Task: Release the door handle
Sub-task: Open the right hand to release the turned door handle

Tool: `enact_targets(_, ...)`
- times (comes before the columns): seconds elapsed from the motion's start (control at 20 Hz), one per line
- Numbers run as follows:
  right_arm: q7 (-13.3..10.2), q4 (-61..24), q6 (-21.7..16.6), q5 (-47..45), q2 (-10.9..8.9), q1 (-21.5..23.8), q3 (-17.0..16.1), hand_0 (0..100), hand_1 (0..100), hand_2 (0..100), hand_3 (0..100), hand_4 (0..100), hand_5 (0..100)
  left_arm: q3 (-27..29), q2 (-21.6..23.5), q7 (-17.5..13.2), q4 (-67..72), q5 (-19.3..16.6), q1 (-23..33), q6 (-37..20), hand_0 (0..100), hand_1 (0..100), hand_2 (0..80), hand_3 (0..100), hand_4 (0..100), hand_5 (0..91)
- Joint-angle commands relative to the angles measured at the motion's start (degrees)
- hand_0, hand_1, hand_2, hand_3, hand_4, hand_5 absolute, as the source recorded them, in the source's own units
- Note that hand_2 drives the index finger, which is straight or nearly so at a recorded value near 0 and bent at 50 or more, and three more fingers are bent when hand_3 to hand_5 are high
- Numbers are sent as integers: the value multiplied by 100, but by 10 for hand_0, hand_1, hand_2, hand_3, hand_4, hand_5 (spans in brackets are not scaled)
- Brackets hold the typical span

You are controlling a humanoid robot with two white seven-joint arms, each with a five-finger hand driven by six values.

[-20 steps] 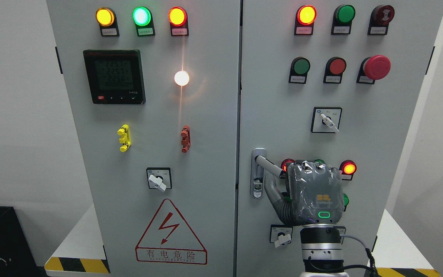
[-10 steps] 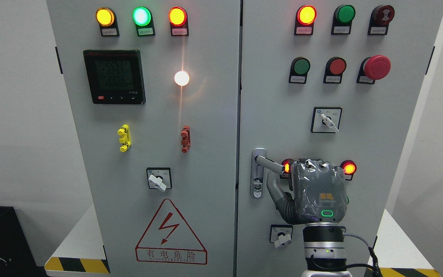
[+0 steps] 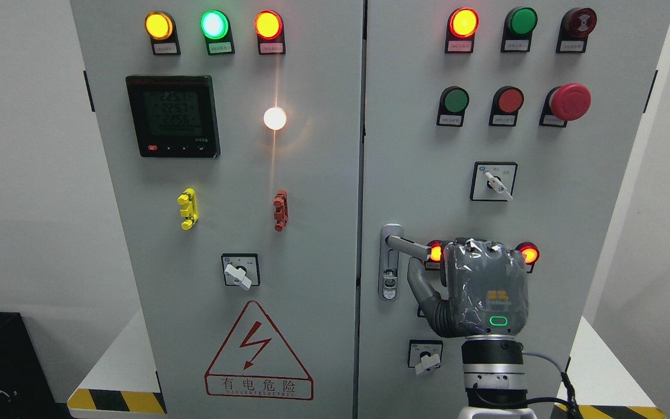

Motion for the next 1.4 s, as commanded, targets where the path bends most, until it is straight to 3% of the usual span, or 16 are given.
enact_targets(0.0, 2, -18, 0, 4, -10, -8, -25, 512, 455, 953, 1000, 1000, 1000, 0, 0, 2, -1, -5, 97, -5, 120, 556, 0, 0, 0, 0)
enact_targets(0.25, -16, -124, -9, -5, -19, 89, -16, 516, 450, 953, 1000, 1000, 1000, 0, 0, 2, -1, -5, 97, -5, 120, 556, 0, 0, 0, 0)
enact_targets(0.6, -173, -597, -175, -57, -89, 922, -24, 536, 428, 910, 1000, 994, 976, 0, 0, 2, -1, -5, 97, -5, 120, 556, 0, 0, 0, 0)
enact_targets(0.75, -367, -1063, -386, -66, -98, 1406, -147, 506, 412, 821, 1000, 952, 932, 0, 0, 2, -1, 3, 97, -5, 120, 556, 0, 0, 0, 0)
enact_targets(0.8, -376, -1230, -535, -75, -98, 1573, -261, 498, 406, 740, 970, 898, 878, 0, 0, 2, -1, 3, 97, -5, 120, 556, 0, 0, 0, 0)
enact_targets(0.85, -385, -1379, -771, -92, -98, 1714, -436, 494, 402, 707, 925, 864, 853, 0, 0, 2, -1, 3, 97, -5, 120, 556, 0, 0, 0, 0)
enact_targets(0.95, -525, -1469, -1429, -110, -54, 1838, -1076, 489, 385, 508, 695, 678, 664, 0, 0, 2, 8, -5, 97, -5, 120, 556, 0, 0, 0, 0)
enact_targets(1.0, -604, -1469, -1850, -197, -63, 1829, -1488, 488, 384, 451, 662, 653, 647, 0, 0, 2, -1, 3, 97, -5, 120, 556, 0, 0, 0, 0)
enact_targets(1.1, -570, -1460, -2869, -792, -71, 1812, -2341, 491, 368, 287, 453, 525, 564, 0, 0, 2, -1, -5, 97, -5, 120, 556, 0, 0, 0, 0)
enact_targets(1.15, -543, -1443, -3300, -1126, -80, 1803, -2667, 493, 363, 245, 403, 474, 522, 0, 0, 2, -1, -5, 97, -5, 120, 556, 0, 0, 0, 0)
enact_targets(1.25, -386, -1425, -3795, -1524, -80, 1794, -3064, 494, 326, 113, 214, 287, 337, 0, 0, 2, -1, -5, 97, -5, 120, 556, 0, 0, 0, 0)
enact_targets(1.35, -332, -1425, -3850, -1717, -80, 1733, -3136, 488, 303, 29, 107, 165, 186, 0, 0, 2, 8, 3, 97, -5, 120, 556, 0, 0, 0, 0)
